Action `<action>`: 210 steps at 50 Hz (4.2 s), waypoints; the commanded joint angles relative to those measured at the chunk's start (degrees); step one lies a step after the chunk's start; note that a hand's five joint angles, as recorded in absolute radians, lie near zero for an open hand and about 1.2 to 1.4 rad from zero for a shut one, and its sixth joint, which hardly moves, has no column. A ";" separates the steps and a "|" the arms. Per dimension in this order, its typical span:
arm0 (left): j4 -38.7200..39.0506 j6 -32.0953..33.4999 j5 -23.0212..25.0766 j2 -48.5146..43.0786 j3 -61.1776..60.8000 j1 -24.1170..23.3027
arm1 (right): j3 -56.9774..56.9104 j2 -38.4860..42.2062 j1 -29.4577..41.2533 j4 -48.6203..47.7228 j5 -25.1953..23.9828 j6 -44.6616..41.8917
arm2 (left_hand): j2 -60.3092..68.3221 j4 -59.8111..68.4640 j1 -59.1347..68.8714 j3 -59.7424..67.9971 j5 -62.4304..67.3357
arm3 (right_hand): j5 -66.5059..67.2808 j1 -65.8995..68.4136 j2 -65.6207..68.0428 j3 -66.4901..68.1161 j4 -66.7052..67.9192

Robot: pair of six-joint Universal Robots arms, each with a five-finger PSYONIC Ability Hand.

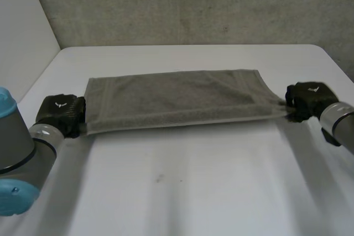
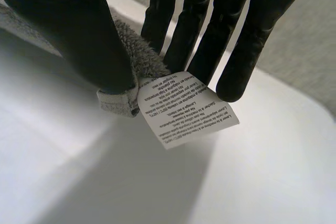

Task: Fold the towel.

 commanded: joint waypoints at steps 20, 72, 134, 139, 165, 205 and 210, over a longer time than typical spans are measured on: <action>-32.07 6.00 -2.57 22.43 -3.91 -1.62 | 6.44 -18.75 -7.11 36.72 -2.67 -39.52 | 10.13 10.24 12.79 10.23 10.37 | 20.14 20.51 12.87 14.02 11.47; -17.57 15.32 11.23 16.10 -19.64 1.19 | 5.83 -7.06 -2.45 18.09 -1.97 -27.30 | -37.12 -37.01 -34.45 -37.01 -36.88 | 20.14 20.51 12.87 14.02 11.47; -5.09 14.97 13.34 12.85 -24.91 2.95 | 8.11 -7.06 -2.18 15.63 -1.97 -27.83 | 10.09 10.20 12.76 10.20 10.33 | 20.14 20.51 12.87 14.02 11.47; -2.71 14.88 13.25 12.85 -25.27 3.04 | 8.11 -7.15 -2.27 15.63 -1.97 -27.83 | 10.13 10.24 12.79 10.23 10.37 | 20.14 20.51 12.87 14.02 11.47; -13.78 14.97 16.67 23.65 -27.72 1.72 | 8.46 -7.85 -2.36 15.63 -1.97 -28.01 | -25.00 -24.89 -22.34 -24.90 -24.77 | 20.14 20.51 12.87 14.02 11.47; -2.01 14.88 19.84 16.81 -30.98 -0.92 | 9.43 -7.94 -2.27 14.84 -1.97 -28.01 | -24.35 -24.24 -21.68 -24.24 -24.11 | 20.14 20.51 12.87 14.02 11.47; -1.04 14.88 19.84 15.49 -30.98 -1.01 | 9.43 -7.94 -2.27 14.84 -2.05 -28.01 | -23.66 -23.55 -20.99 -23.55 -23.42 | 20.14 20.51 12.87 14.02 11.47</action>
